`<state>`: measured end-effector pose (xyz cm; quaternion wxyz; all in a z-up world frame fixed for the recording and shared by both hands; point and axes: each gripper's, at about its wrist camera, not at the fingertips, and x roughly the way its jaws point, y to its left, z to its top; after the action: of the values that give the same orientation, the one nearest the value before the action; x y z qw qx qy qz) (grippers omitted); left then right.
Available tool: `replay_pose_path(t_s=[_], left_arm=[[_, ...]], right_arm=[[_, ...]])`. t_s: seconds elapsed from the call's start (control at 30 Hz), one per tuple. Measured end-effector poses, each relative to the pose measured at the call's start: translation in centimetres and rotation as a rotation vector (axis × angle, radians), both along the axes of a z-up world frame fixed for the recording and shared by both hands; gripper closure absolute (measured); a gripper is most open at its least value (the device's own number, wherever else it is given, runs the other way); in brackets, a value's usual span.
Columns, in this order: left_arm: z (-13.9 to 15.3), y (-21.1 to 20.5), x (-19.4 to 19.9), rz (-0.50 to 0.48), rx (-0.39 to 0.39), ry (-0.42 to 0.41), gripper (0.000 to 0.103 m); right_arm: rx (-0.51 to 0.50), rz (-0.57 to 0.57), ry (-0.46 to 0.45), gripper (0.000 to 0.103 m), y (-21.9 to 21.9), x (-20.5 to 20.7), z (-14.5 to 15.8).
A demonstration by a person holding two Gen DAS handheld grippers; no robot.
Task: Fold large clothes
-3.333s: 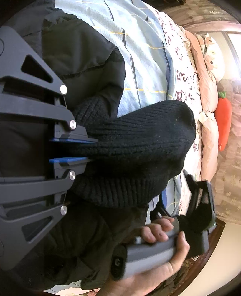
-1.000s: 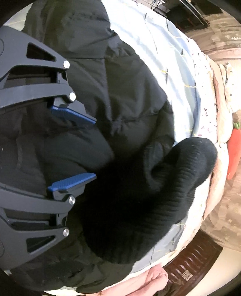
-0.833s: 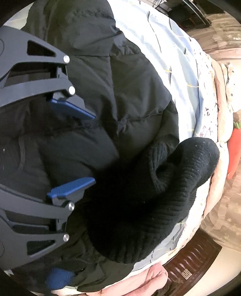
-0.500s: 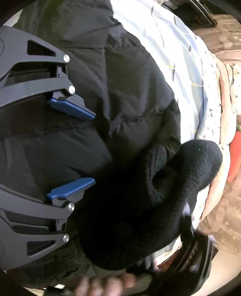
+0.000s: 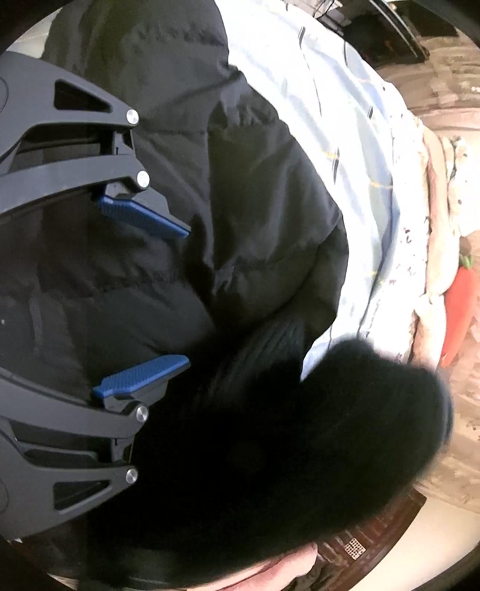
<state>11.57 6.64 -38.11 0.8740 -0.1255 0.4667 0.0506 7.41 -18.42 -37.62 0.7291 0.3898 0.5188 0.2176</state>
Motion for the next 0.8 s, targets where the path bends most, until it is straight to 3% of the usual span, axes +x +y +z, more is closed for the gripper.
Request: replay_pose_path(t_s=[0.17,0.3,0.33,0.37,0.43,0.47,0.5,0.6,0.7,0.8], left_arm=[[0.5,0.1,-0.6,0.04,-0.018,-0.02,0.036],[2.6,-0.5,-0.9,0.047,-0.088,-0.096,0.033],[3.0,-1.0,-0.8,0.037,-0.093,-0.108,0.031],[3.8,-1.9,-0.6,0.017,-0.089,-0.125,0.03],[4.9,-3.8,0.1,-0.039,-0.074,-0.154,0.025],[5.5,-5.1,0.6,-0.081,-0.055,-0.165,0.022],[5.8,-6.4,1.3,-0.119,-0.037,-0.161,0.02],[5.5,-9.6,3.1,-0.203,-0.005,-0.119,0.019],[2.2,-12.0,5.5,-0.249,0.028,0.031,0.019],[-1.6,-12.5,6.0,-0.225,0.106,0.153,0.017]], right_arm=[[0.004,-0.078,0.168,0.087,-1.5,-8.1,-4.6],[0.157,-0.224,0.297,0.085,-3.4,-12.2,-8.6],[0.189,-0.238,0.31,0.084,-3.5,-12.7,-8.9],[0.2,-0.235,0.319,0.074,-3.6,-12.8,-8.8],[0.177,-0.176,0.344,0.046,-4.2,-12.8,-7.2],[0.153,-0.138,0.358,0.025,-4.3,-12.7,-6.1],[0.115,-0.093,0.37,0.015,-4.5,-12.4,-4.4],[0.02,0.056,0.291,0.01,-6.2,-10.2,1.8],[-0.212,0.11,0.107,0.001,-8.3,-6.1,6.8],[-0.41,0.179,0.017,0.001,-7.6,1.4,7.8]])
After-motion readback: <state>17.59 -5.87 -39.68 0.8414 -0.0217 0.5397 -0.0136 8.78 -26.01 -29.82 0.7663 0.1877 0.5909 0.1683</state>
